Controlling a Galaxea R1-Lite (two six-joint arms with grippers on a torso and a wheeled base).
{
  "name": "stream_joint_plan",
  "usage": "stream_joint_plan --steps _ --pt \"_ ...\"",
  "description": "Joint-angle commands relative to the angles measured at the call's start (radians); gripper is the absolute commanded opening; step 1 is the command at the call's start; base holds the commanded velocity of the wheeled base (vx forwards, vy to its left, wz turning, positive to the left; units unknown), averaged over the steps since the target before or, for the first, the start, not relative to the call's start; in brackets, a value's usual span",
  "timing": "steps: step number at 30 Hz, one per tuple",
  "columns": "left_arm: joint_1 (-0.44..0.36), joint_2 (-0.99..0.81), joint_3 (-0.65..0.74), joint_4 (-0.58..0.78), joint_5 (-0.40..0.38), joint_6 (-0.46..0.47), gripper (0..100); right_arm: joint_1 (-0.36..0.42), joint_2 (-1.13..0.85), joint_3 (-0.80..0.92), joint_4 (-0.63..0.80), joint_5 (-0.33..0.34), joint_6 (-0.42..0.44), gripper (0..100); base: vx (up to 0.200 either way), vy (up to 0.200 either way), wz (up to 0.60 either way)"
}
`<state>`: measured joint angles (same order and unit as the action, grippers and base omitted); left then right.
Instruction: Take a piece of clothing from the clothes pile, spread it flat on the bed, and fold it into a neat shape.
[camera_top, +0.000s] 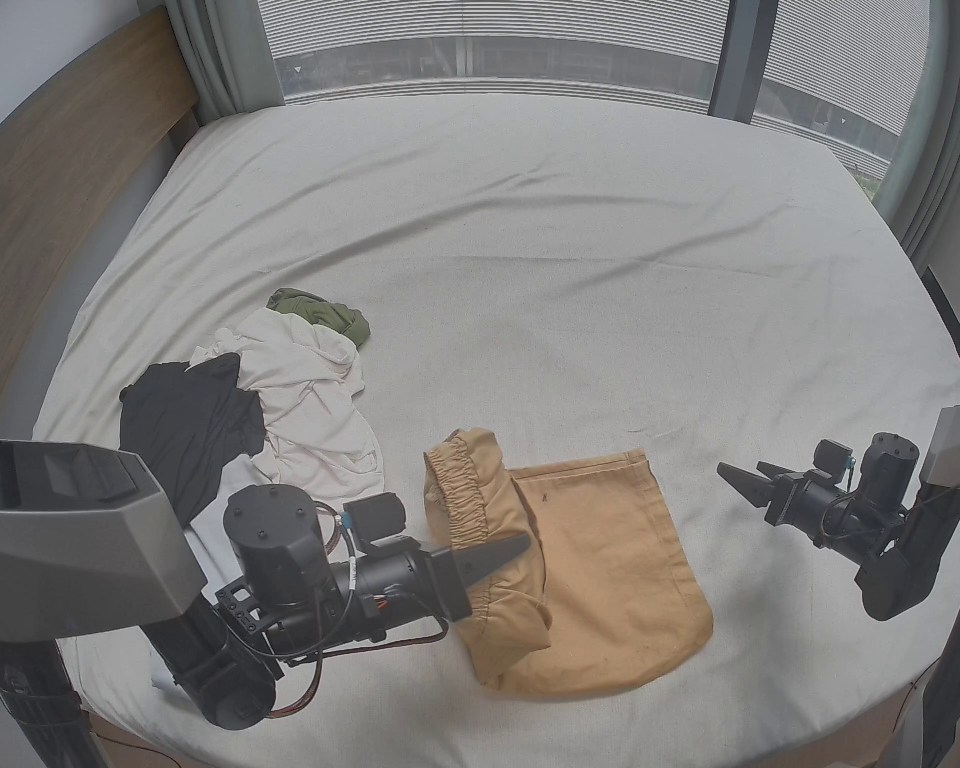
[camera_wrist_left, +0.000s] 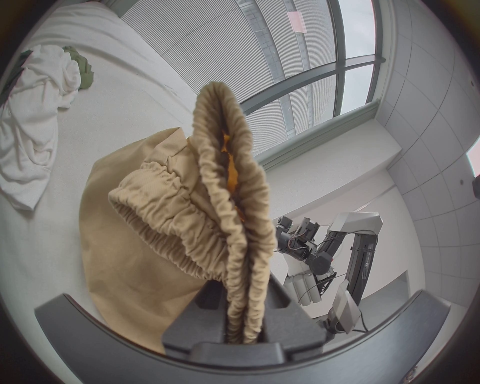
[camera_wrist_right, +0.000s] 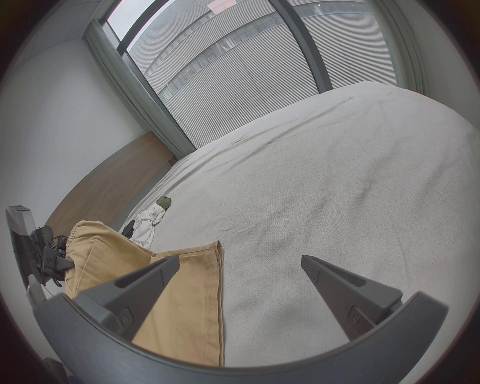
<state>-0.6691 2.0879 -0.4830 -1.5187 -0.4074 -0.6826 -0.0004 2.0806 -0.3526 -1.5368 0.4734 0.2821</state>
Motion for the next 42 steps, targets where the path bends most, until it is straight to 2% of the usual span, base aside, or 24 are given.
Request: stream_joint_plan --steps 1,5,15,42 --pt "-0.041 0.009 -0.059 0.037 -0.001 -0.012 0 0.0 -0.005 0.0 0.0 0.001 0.0 100 0.0 0.0 0.0" --pt "-0.073 0.029 -0.1 0.084 -0.001 -0.022 0 0.0 -0.005 0.001 0.0 0.001 0.0 100 0.0 0.0 0.0" --pt "-0.122 0.13 -0.194 0.077 0.038 -0.052 0 0.002 -0.016 0.001 0.0 0.001 0.0 100 0.0 0.0 0.0" --pt "-0.127 0.224 -0.278 0.081 0.036 -0.055 0 0.016 -0.019 0.006 0.0 0.001 0.0 100 0.0 0.0 0.0"
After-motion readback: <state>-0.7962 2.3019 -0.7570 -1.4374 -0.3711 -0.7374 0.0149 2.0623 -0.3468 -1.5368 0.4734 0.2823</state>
